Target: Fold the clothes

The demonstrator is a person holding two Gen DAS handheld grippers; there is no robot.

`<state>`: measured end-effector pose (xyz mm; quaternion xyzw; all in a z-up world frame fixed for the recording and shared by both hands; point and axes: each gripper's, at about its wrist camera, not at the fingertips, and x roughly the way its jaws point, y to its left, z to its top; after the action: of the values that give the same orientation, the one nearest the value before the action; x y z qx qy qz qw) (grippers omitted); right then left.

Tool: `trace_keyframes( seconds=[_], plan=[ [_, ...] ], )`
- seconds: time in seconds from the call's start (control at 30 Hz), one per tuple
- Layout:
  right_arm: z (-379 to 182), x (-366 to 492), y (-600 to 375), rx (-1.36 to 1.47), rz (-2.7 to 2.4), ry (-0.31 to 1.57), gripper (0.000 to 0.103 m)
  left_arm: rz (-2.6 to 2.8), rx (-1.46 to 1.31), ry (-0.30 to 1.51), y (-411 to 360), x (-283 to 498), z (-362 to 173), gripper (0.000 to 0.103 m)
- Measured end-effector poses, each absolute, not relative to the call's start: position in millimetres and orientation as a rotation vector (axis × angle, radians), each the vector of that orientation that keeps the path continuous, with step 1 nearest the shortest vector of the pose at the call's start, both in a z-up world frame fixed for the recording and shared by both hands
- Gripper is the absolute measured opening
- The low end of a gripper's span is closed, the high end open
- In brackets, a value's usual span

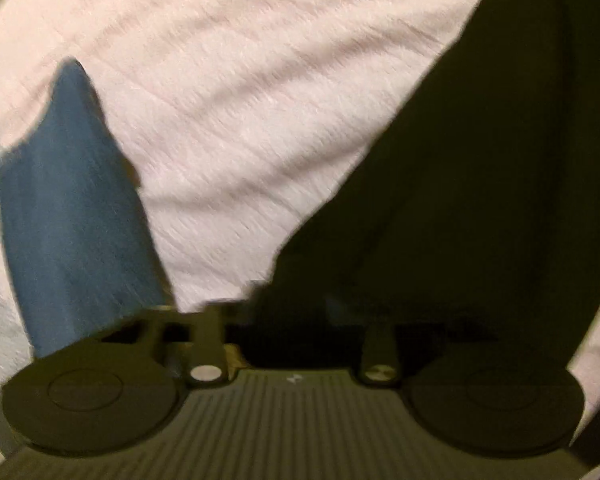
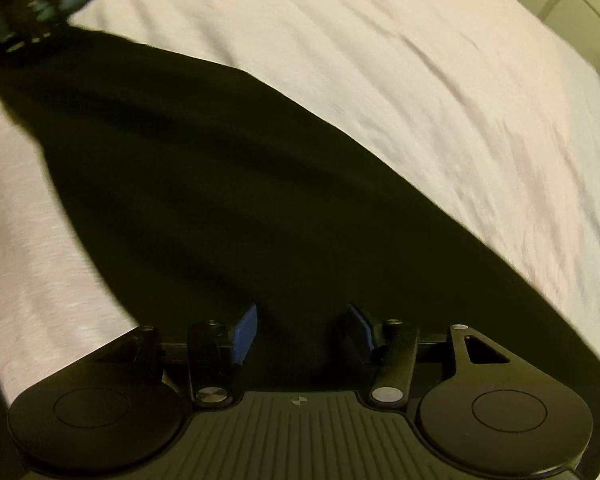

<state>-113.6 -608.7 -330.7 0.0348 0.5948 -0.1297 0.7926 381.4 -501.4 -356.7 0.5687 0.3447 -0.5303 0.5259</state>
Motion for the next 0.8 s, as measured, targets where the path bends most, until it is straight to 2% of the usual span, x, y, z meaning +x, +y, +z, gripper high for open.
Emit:
trace_keyframes(
  seconds=[0.2,0.3,0.53,0.8],
  plan=[
    [-338.4,-128.6,-641.4,0.265,-0.447,1.241,0.059,-1.18,1.428,0.638,-500.4,361.8,-374.1,0.015],
    [-326.0,-154.8,-633.7,0.329,-0.527,1.21,0.059,-1.216,1.416,0.61,-489.6,342.7,-360.1,0.017],
    [-319.6,-234.0,-595.4,0.419,-0.66,1.274,0.06,-1.304,1.381,0.549,-463.9,297.8,-325.7,0.021],
    [-285.2,-284.1,-537.6,0.543,-0.756,1.183,0.06,-1.402,1.339,0.477,-434.4,246.5,-286.4,0.035]
  ],
)
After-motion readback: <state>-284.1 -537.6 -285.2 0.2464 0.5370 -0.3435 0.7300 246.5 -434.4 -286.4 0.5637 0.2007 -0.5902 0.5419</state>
